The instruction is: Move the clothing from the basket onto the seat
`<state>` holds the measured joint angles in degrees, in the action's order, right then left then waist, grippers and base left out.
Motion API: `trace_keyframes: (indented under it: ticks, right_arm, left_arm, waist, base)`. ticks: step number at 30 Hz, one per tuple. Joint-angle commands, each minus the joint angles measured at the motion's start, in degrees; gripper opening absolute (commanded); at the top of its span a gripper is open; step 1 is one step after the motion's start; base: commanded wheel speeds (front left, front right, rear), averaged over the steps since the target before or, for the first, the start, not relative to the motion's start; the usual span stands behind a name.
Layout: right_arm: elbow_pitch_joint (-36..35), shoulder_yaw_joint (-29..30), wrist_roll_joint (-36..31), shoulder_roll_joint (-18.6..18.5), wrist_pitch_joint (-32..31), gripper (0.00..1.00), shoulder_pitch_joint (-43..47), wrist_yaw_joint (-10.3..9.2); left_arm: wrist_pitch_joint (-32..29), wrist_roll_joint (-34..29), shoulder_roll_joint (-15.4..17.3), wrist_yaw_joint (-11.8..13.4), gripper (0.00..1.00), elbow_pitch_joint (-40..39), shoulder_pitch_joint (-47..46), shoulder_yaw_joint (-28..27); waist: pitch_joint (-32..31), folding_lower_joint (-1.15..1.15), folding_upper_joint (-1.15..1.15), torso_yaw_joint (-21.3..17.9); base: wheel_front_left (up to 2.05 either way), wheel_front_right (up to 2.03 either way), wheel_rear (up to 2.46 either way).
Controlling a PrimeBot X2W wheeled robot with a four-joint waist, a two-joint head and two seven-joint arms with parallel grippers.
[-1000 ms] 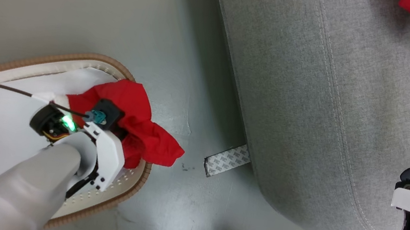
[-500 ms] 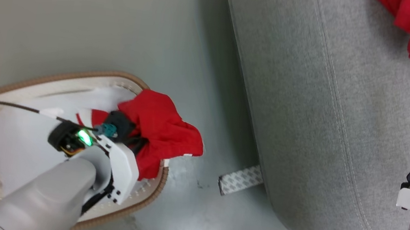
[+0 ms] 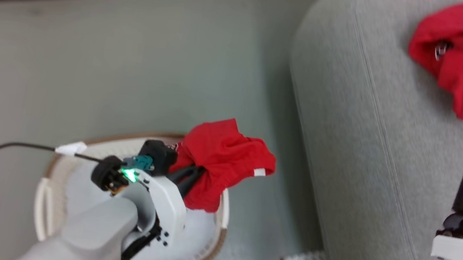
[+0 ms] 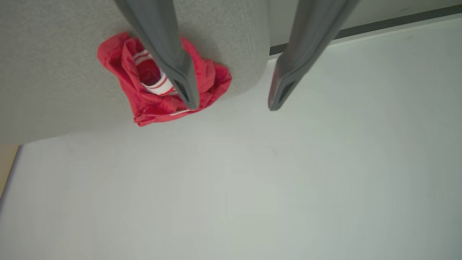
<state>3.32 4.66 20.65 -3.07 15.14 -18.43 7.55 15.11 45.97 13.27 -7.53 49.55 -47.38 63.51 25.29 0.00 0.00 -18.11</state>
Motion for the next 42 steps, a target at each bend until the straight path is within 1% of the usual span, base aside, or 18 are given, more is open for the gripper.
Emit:
trace_keyframes:
  ticks: [1, 10, 18, 26, 33, 42]
  right_arm:
    - [0.3, -0.1, -0.4, -0.5, 0.0, 1.0, 0.9, -0.13]
    - [3.7, -4.5, 0.7, -2.7, 0.0, 1.0, 3.9, -0.13]
    - [5.3, -9.4, 3.0, -3.5, 0.0, 1.0, 6.8, -0.13]
    - [6.7, -14.7, 4.0, -3.2, 0.0, 1.0, 8.7, -0.13]
    - [7.9, -18.9, 4.6, -2.2, 0.0, 1.0, 9.5, -0.13]
    - [9.9, -23.6, 3.1, -2.4, 0.0, 1.0, 9.8, -0.13]
  left_arm:
    - [0.0, -1.2, -0.4, 0.1, 0.0, -0.7, 1.3, -0.8]
    - [0.0, -6.2, -1.9, 0.1, 0.0, -7.0, 7.3, -9.1]
    - [0.0, -9.3, -2.6, 0.1, 0.0, -11.4, 9.8, -14.1]
    - [0.1, -11.0, -2.5, 0.1, 0.0, -15.7, 8.3, -18.4]
    - [0.1, -11.0, -2.1, 0.2, 0.0, -18.6, 6.6, -20.1]
    - [-0.4, -10.1, -1.6, 1.8, 0.0, -22.0, 7.0, -20.9]
  waist:
    - [-5.4, 0.0, 0.0, 4.2]
    - [-16.0, 0.0, 0.0, 9.8]
    - [-22.3, 0.0, 0.0, 13.4]
    - [-24.7, 0.0, 0.0, 15.5]
    - [-26.1, 0.0, 0.0, 16.1]
    - [-27.0, 0.0, 0.0, 16.3]
  base:
    - [0.0, 0.0, 0.0]
    - [0.0, 0.0, 0.0]
    - [0.0, 0.0, 0.0]
    - [0.0, 0.0, 0.0]
    - [0.0, 0.0, 0.0]
    - [0.0, 0.0, 0.0]
